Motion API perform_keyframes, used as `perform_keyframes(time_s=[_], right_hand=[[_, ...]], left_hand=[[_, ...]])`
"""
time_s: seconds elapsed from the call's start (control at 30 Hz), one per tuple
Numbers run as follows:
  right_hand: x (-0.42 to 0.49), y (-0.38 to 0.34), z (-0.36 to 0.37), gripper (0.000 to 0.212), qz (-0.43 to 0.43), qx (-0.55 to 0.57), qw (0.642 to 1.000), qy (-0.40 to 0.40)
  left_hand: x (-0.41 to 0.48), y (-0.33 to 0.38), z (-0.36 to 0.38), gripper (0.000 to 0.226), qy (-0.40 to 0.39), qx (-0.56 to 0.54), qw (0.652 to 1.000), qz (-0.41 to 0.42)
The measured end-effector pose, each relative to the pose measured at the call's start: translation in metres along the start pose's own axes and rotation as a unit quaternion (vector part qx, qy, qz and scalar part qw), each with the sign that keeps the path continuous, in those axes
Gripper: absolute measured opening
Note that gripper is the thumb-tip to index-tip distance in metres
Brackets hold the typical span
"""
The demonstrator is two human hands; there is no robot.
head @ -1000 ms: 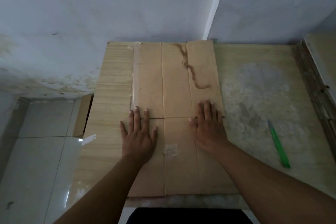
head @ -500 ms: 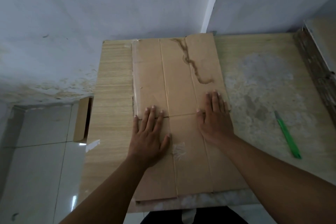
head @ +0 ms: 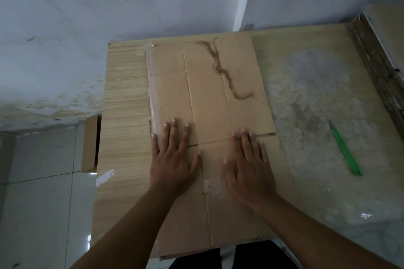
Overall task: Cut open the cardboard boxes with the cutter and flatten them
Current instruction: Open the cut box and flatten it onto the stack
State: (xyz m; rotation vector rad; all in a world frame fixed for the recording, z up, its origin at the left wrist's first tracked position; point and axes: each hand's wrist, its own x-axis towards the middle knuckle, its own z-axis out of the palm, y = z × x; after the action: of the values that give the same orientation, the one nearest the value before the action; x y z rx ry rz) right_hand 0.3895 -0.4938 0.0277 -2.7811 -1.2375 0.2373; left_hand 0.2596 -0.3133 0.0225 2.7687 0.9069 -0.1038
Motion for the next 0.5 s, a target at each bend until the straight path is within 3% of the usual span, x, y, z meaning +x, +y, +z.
perform_keyframes(time_s=[0.1, 0.33, 0.43, 0.5], right_hand=[[0.019, 0.003, 0.002, 0.067, -0.006, 0.011, 1.0, 0.002], [0.159, 0.021, -0.012, 0.071, 0.033, 0.018, 0.999, 0.004], [0.181, 0.011, -0.012, 0.071, 0.061, 0.005, 0.998, 0.023], [0.178, 0.007, -0.013, 0.069, 0.035, -0.01, 0.999, 0.02]], left_hand=[[-0.002, 0.0, -0.001, 0.082, -0.002, 0.005, 1.0, 0.001], [0.009, -0.002, -0.002, 0.082, 0.0, 0.012, 1.0, -0.002], [0.044, -0.007, -0.013, 0.082, -0.005, 0.014, 1.0, -0.01], [0.074, -0.011, -0.022, 0.083, -0.022, 0.01, 1.0, -0.017]])
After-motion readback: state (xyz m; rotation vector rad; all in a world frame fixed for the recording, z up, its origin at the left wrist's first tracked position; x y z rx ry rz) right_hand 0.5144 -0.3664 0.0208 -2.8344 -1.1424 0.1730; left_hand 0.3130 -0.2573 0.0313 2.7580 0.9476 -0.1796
